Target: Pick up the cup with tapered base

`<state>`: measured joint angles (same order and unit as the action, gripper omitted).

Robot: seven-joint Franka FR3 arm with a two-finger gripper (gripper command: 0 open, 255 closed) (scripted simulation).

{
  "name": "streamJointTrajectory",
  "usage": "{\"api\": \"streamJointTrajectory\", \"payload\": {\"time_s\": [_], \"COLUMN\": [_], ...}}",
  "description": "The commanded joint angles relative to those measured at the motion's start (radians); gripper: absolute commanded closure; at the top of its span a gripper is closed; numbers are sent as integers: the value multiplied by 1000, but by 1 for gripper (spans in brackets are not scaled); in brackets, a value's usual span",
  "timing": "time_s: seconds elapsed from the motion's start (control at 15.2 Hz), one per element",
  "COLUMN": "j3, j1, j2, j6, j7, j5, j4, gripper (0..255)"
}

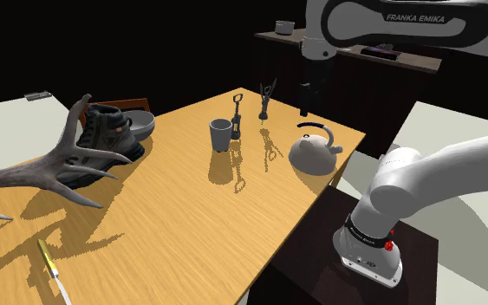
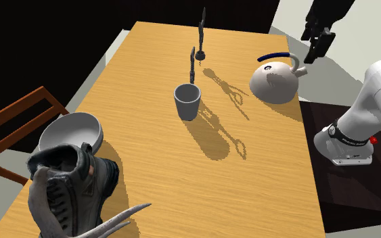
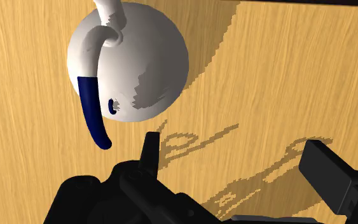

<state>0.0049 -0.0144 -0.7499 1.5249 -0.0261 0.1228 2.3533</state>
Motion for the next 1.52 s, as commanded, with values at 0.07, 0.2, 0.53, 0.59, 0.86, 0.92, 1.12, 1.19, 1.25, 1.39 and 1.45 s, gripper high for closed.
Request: {"api": "streamJointTrajectory", "payload": {"time_s": [0.07,0.2,0.53,0.59,0.86,0.92,1.12,1.19,1.25,1.39,1.45], "j3": [5,14,37,41,58,63,74,78,81,87,90], "j1": [2,7,16,17,23,25,29,31,32,36,39], "j2": [30,93,260,295,436,472,581,617,654,727,764], "j6": [29,85,213,236,317,334,380,393,405,424,433], "j7": [-9,-25,-63,-71,-99,-107,-127,-134,-141,-155,-161], "j5": [-4,-12,-24,-25,-26,-25,-21,-18,-16,-9,-6], "j4": [-3,-14,-65,-79,-149,-170,-239,-265,-292,-350,-381], "gripper": [0,0,0,0,0,0,0,0,0,0,0]}}
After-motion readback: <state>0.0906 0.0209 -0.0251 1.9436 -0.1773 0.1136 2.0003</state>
